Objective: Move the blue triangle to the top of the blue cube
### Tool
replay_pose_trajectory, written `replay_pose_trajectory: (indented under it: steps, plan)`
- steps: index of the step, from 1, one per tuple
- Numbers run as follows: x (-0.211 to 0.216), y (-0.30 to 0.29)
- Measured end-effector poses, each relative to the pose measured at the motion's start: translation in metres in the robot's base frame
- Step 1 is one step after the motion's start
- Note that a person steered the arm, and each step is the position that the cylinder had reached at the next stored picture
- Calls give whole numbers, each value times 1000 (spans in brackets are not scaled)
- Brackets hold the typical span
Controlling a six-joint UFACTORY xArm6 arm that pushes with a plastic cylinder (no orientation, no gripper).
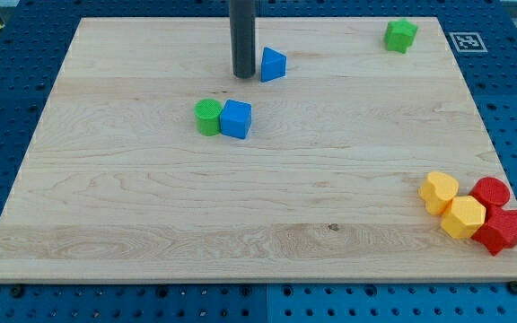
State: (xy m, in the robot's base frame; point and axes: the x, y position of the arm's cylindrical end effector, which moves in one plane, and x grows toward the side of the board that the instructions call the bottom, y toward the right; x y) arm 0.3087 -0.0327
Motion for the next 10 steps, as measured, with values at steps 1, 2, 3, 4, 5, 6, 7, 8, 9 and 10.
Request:
replay_pose_trajectory:
  steps: [1, 2, 3, 4, 5, 6, 7, 8, 9, 10]
  plan:
    - [-47, -6]
    - [-75, -5]
    - [-84, 11]
    - [-84, 14]
    - [-84, 14]
    - [-84, 14]
    - [-84, 14]
    - [-82, 14]
    - [-56, 9]
    - [4, 9]
